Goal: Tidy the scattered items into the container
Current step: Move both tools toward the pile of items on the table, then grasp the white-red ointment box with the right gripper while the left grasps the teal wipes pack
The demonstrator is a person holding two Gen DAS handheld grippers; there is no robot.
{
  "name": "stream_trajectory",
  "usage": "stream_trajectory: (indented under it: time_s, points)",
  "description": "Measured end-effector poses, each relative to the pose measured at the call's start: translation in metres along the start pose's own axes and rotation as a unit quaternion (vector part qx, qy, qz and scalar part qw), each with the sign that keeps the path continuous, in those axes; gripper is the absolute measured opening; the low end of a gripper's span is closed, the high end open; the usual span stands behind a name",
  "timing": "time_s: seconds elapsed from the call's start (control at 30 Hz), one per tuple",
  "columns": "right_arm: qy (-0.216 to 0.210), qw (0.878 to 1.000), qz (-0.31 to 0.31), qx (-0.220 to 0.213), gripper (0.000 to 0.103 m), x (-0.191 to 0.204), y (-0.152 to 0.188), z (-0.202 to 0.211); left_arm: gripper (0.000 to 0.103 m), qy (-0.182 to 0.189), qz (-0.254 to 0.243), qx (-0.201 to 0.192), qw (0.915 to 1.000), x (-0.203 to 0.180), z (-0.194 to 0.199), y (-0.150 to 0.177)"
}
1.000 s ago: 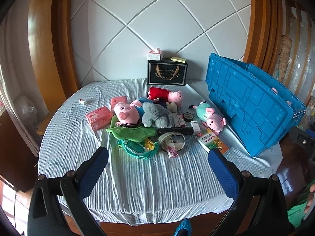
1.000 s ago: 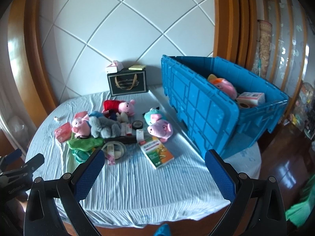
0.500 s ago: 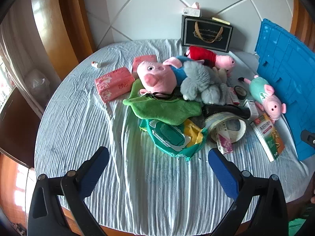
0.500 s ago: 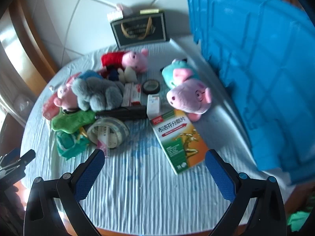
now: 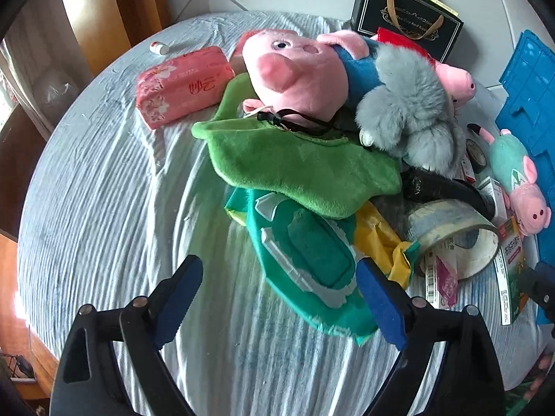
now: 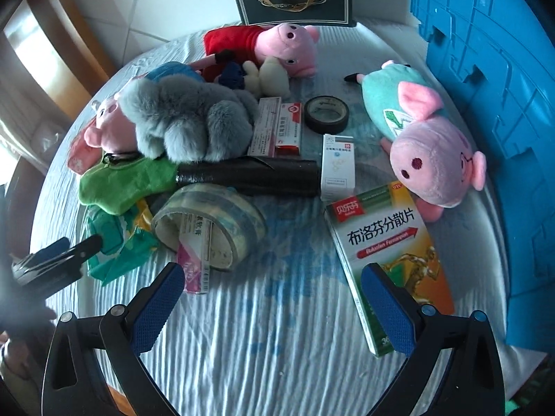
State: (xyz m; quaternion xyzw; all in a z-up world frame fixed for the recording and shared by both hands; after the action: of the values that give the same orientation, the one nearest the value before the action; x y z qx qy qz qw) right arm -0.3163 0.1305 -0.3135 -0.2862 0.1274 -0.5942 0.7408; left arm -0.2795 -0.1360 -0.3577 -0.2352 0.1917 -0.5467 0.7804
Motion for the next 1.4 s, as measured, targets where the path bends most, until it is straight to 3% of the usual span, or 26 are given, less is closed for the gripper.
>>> stream_trajectory:
  time_s: [0.07,0.17,0.33,0.4,0.43,0.47,0.53,0.57,0.73,0.83,0.87,0.93,0.97,1.1,1.13,1.17,1.4]
  points:
    - [0.011,1.0,-0.006,-0.005,0.103,-0.001,-0.001,0.0,0.088,0.015,-0.007,0.019,0.9997,-0.007,-0.018,0.005]
    - [0.02,1.0,-0.012,-0.003,0.103,0.001,0.004,-0.005,0.072,0.061,-0.001,0.018,0.998,-0.017,-0.025,0.007]
    - [0.01,1.0,-0.018,0.013,0.103,0.025,0.019,-0.017,0.059,0.084,-0.012,0.016,0.9962,-0.011,-0.018,0.007]
    - [0.001,1.0,-0.013,0.018,0.103,0.041,0.025,-0.021,0.058,0.066,-0.037,0.007,0.9971,0.001,-0.012,0.005]
    - [0.001,1.0,-0.01,0.019,0.099,0.048,0.026,-0.024,0.058,0.057,-0.05,0.002,0.9971,0.007,-0.01,0.004]
    - [0.001,1.0,-0.004,0.02,0.082,0.055,0.027,-0.027,0.057,0.048,-0.062,0.0,0.9969,0.015,-0.007,0.003]
    - [0.001,1.0,0.0,0.022,0.054,0.065,0.027,-0.034,0.056,0.031,-0.081,-0.002,0.9962,0.03,-0.003,0.001]
    - [0.003,1.0,0.001,0.023,0.051,0.068,0.027,-0.038,0.056,0.026,-0.089,-0.003,0.9957,0.037,-0.002,0.0]
    - [0.014,1.0,0.005,0.025,0.051,0.074,0.024,-0.061,0.061,0.039,-0.071,0.01,0.9966,0.048,-0.008,0.002]
    - [0.023,0.999,0.009,0.027,0.051,0.076,0.026,-0.07,0.079,0.034,-0.053,0.008,0.998,0.052,-0.014,0.004]
    - [0.028,0.999,0.014,0.029,0.047,0.077,0.027,-0.073,0.079,0.039,-0.047,0.006,0.9981,0.052,-0.015,0.004]
    - [0.036,0.999,0.017,0.031,0.028,0.079,0.028,-0.073,0.066,0.053,-0.043,0.002,0.9977,0.049,-0.013,0.004]
    - [0.038,0.999,0.014,0.03,0.028,0.08,0.028,-0.071,0.059,0.055,-0.046,-0.003,0.9974,0.048,-0.009,0.003]
    - [0.031,0.999,0.01,0.024,0.028,0.088,0.032,-0.045,0.05,0.065,-0.062,-0.018,0.9958,0.042,0.011,0.001]
    - [0.029,0.999,0.008,0.023,0.028,0.091,0.034,-0.037,0.033,0.068,-0.063,-0.023,0.9954,0.042,0.018,0.0]
    - [0.027,0.999,0.005,0.023,0.028,0.094,0.037,-0.031,0.029,0.077,-0.062,-0.024,0.9949,0.042,0.025,0.0]
    - [0.028,0.999,-0.011,0.027,0.028,0.098,0.057,-0.012,0.027,0.101,-0.067,-0.012,0.9926,0.043,0.043,0.02]
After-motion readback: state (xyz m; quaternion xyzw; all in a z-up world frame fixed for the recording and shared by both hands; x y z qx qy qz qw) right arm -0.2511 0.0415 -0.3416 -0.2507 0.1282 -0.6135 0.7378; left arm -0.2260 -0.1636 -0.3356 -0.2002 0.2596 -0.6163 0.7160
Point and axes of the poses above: each gripper's, at about its wrist camera, not at the fingertips, and z roughly against the way its jaws point, x to its left, y to its underside, the point moved 8 cm from there along -z, roughly the way its jaws point, and after that the axes turned 12 degrees about -x, right-handed, at the moved point
